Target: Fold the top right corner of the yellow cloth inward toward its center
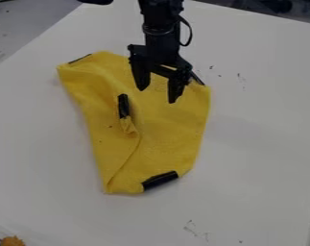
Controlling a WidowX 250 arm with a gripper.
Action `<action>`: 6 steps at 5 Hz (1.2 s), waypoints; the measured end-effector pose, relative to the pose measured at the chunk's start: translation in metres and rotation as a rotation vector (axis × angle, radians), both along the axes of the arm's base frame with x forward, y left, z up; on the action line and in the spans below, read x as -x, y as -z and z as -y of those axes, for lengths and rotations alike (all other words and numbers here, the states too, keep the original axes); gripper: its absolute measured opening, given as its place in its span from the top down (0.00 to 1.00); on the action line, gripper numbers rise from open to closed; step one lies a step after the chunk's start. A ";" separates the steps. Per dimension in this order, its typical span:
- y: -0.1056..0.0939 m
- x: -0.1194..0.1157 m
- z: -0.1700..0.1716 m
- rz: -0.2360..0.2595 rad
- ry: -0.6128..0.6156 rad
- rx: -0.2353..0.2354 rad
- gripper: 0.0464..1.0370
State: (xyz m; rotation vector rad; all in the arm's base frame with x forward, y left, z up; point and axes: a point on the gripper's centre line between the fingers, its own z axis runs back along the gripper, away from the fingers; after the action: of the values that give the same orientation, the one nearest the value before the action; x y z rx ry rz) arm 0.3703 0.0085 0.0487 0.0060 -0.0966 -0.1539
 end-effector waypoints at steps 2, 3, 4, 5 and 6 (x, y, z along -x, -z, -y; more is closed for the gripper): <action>0.011 -0.061 0.007 0.002 0.027 -0.002 0.04; 0.010 -0.073 0.009 0.025 0.018 0.002 0.04; 0.020 -0.084 0.018 0.032 0.008 0.013 0.04; 0.021 -0.100 0.020 0.033 0.001 0.023 0.04; 0.028 -0.112 0.023 0.036 -0.028 0.045 0.04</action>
State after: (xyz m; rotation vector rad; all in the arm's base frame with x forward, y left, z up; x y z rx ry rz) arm 0.4818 -0.0147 0.0206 -0.0352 -0.1355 -0.1237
